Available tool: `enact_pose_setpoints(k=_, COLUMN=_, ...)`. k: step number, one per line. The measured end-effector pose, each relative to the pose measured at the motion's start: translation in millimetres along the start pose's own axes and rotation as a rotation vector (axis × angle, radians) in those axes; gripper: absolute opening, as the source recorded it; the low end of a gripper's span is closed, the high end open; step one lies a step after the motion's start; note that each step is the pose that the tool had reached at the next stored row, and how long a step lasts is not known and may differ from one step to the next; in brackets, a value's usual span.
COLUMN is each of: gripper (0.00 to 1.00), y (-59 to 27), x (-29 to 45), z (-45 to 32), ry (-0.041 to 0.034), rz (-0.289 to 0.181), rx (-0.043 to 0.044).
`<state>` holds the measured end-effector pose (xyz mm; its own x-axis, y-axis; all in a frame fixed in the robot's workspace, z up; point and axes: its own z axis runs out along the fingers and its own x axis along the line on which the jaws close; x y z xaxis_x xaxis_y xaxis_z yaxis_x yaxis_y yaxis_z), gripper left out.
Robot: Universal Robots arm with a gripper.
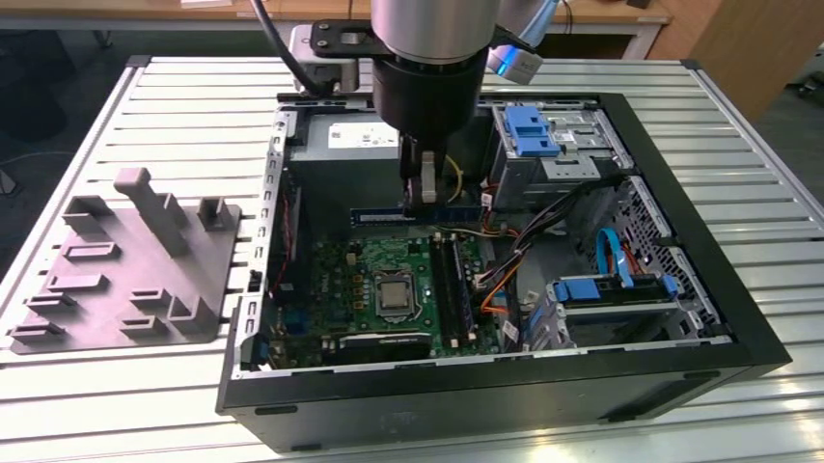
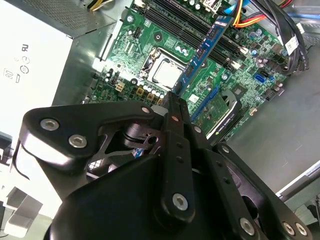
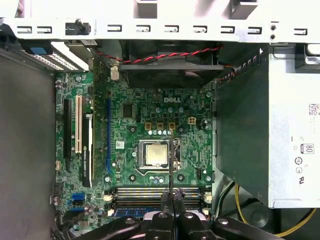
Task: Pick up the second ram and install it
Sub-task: 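Insert the second ram into the second slot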
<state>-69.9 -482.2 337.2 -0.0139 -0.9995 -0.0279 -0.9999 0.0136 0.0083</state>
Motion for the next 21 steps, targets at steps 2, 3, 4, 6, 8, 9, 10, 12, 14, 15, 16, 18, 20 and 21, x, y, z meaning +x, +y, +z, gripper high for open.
enact_pose_setpoints(k=2, gripper=0.11, y=0.0, x=0.0, z=0.0, ry=0.0000, rz=0.000, rx=0.0000)
enact_pose_setpoints(k=3, gripper=0.11, y=0.0, x=0.0, z=0.0, ry=0.0000, rz=0.000, rx=0.0000)
enact_pose_setpoints(k=4, gripper=0.11, y=0.0, x=0.0, z=0.0, ry=0.0000, rz=0.000, rx=0.0000)
enact_pose_setpoints(k=6, gripper=0.11, y=0.0, x=0.0, z=0.1, ry=0.0000, rz=0.000, rx=0.0000)
enact_pose_setpoints(k=8, gripper=0.11, y=0.0, x=0.0, z=0.1, ry=-0.0001, rz=0.000, rx=0.0000)
enact_pose_setpoints(k=9, gripper=0.11, y=0.0, x=0.0, z=0.1, ry=0.0000, rz=0.000, rx=0.0000)
enact_pose_setpoints(k=10, gripper=0.11, y=0.0, x=0.0, z=0.1, ry=0.0000, rz=0.000, rx=0.0000)
enact_pose_setpoints(k=12, gripper=0.11, y=0.0, x=0.0, z=0.2, ry=-0.0001, rz=0.007, rx=0.0002)
enact_pose_setpoints(k=14, gripper=0.11, y=-0.1, x=0.0, z=0.5, ry=-0.0004, rz=0.032, rx=0.0009)
enact_pose_setpoints(k=15, gripper=0.11, y=-0.1, x=0.0, z=0.6, ry=-0.0005, rz=0.050, rx=0.0014)
enact_pose_setpoints(k=16, gripper=0.11, y=0.0, x=0.0, z=0.8, ry=-0.0006, rz=0.067, rx=0.0019)
enact_pose_setpoints(k=18, gripper=0.11, y=0.0, x=0.0, z=1.2, ry=-0.0009, rz=0.103, rx=0.0029)
enact_pose_setpoints(k=20, gripper=0.11, y=0.0, x=0.0, z=1.5, ry=-0.0012, rz=0.139, rx=0.0038)
enact_pose_setpoints(k=21, gripper=0.11, y=0.0, x=0.1, z=1.7, ry=-0.0013, rz=0.159, rx=0.0044)
